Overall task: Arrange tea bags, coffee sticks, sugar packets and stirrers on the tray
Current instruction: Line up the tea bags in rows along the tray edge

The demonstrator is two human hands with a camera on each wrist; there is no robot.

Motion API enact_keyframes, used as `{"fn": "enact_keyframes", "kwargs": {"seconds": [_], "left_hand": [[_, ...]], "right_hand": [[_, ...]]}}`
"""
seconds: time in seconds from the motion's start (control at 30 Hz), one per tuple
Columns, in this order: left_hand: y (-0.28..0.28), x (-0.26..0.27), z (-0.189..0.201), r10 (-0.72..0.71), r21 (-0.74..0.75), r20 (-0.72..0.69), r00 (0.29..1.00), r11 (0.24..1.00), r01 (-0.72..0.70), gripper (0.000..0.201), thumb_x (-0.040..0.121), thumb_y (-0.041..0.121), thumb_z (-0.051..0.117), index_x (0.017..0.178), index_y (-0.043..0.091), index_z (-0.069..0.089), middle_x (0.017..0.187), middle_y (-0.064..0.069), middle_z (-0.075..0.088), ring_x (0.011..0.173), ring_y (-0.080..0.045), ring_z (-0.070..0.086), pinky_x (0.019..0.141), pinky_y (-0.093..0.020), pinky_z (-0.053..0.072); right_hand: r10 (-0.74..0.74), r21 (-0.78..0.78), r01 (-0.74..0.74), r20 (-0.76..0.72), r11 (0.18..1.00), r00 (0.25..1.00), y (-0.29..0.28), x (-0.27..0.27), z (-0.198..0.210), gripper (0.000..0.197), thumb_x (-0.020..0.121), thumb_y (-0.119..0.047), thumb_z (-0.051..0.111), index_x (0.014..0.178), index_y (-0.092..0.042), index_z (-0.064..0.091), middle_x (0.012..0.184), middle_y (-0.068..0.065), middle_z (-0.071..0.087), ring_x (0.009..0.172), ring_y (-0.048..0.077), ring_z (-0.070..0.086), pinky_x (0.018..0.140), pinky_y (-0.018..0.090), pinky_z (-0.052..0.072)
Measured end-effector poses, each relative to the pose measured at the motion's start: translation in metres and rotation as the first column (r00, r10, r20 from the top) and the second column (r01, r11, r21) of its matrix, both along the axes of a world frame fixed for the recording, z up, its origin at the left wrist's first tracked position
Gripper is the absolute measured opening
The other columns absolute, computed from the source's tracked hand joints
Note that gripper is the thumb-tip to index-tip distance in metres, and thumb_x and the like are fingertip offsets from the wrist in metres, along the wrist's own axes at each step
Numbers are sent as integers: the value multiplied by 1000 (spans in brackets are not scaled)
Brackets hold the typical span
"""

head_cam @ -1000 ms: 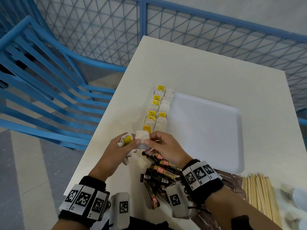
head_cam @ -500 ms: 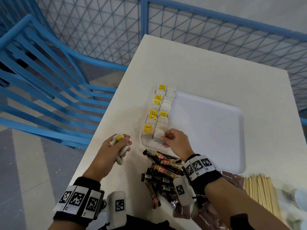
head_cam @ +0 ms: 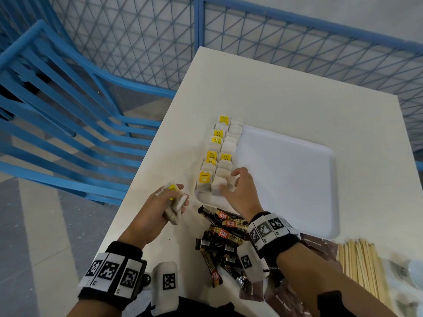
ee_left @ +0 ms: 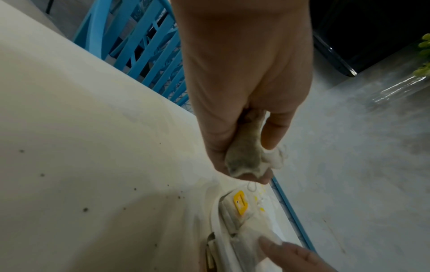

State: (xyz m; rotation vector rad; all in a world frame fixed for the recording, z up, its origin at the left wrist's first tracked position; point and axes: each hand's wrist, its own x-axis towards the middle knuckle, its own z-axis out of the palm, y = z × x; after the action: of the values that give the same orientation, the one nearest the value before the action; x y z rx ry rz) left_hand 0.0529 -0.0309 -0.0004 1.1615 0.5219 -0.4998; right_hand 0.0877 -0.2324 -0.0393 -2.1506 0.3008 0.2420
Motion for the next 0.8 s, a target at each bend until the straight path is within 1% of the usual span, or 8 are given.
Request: {"fn": "enact_keyframes", "kwargs": {"seconds": [0.13, 0.2, 0.27, 0.33, 0.5, 0.63, 0.7, 0.8], "left_hand": [[-4, 4, -1, 20, -49, -16, 1000, 999, -21, 23, 96, 8, 37, 111, 3, 54, 77, -12, 68, 68, -17, 67, 77, -32, 51], [-7, 5, 1, 18, -59, -6, 1000, 998, -18, 24, 96, 6, 36, 110, 0, 55, 83, -15, 66, 70, -18, 68, 73, -29, 57], [-9, 5, 5, -9, -58, 15, 1000, 998, 10, 23, 97, 6, 35, 104, -3, 55, 85, -17, 62, 71, -17, 68, 65, -24, 57], [-10, 4, 8, -63, -50, 35, 997, 997, 65, 28, 100, 9, 32, 92, -2, 56, 75, -10, 64, 67, -13, 67, 57, -21, 53], [-8, 2, 7, -108, -82, 11, 994, 991, 108, 29, 98, 6, 33, 112, -7, 55, 87, -13, 66, 76, -15, 67, 69, -27, 57], [-10, -1, 8, -190, 8, -23, 981, 982, 191, 24, 97, 8, 36, 100, 1, 58, 71, -10, 62, 56, -14, 58, 55, -23, 51], [-11, -1, 9, -217, 80, -44, 975, 972, 220, 20, 97, 12, 40, 94, 6, 59, 67, -9, 58, 52, -12, 55, 49, -19, 45], [-9, -1, 6, -229, 57, -41, 973, 971, 231, 17, 94, 20, 50, 98, 8, 61, 78, -9, 60, 56, -11, 56, 50, -19, 44]], "right_hand": [[79, 45, -91, 231, 995, 970, 16, -11, 18, 34, 82, -12, 65, 109, -10, 46, 88, -10, 36, 72, 0, 39, 66, 8, 35], [236, 118, -284, 314, 952, 920, 25, -18, 27, 35, 80, -3, 61, 111, -12, 49, 88, -13, 34, 74, -3, 40, 70, 10, 36], [441, 76, -493, 343, 867, 829, 32, -24, 33, 44, 77, 1, 58, 117, -16, 52, 97, -10, 35, 88, -5, 39, 82, 7, 34], [564, -9, -594, 324, 805, 760, 36, -25, 35, 42, 79, -3, 61, 118, -19, 57, 102, -5, 35, 97, 4, 36, 89, 3, 27], [565, -26, -583, 286, 812, 774, 33, -20, 36, 15, 81, -12, 67, 96, -12, 68, 98, 0, 46, 96, 10, 39, 86, 7, 27], [557, 84, -587, 234, 805, 797, 27, -18, 42, 12, 79, -14, 71, 88, -9, 67, 89, -3, 56, 81, -2, 46, 68, 8, 36], [524, 148, -554, 202, 819, 828, 24, -19, 45, 12, 81, -16, 70, 89, -9, 66, 89, -4, 61, 79, 0, 52, 68, 16, 42], [449, 282, -472, 145, 835, 882, 20, -20, 47, 9, 84, -14, 67, 90, -9, 64, 85, -7, 64, 75, -1, 57, 72, 15, 47]]}}
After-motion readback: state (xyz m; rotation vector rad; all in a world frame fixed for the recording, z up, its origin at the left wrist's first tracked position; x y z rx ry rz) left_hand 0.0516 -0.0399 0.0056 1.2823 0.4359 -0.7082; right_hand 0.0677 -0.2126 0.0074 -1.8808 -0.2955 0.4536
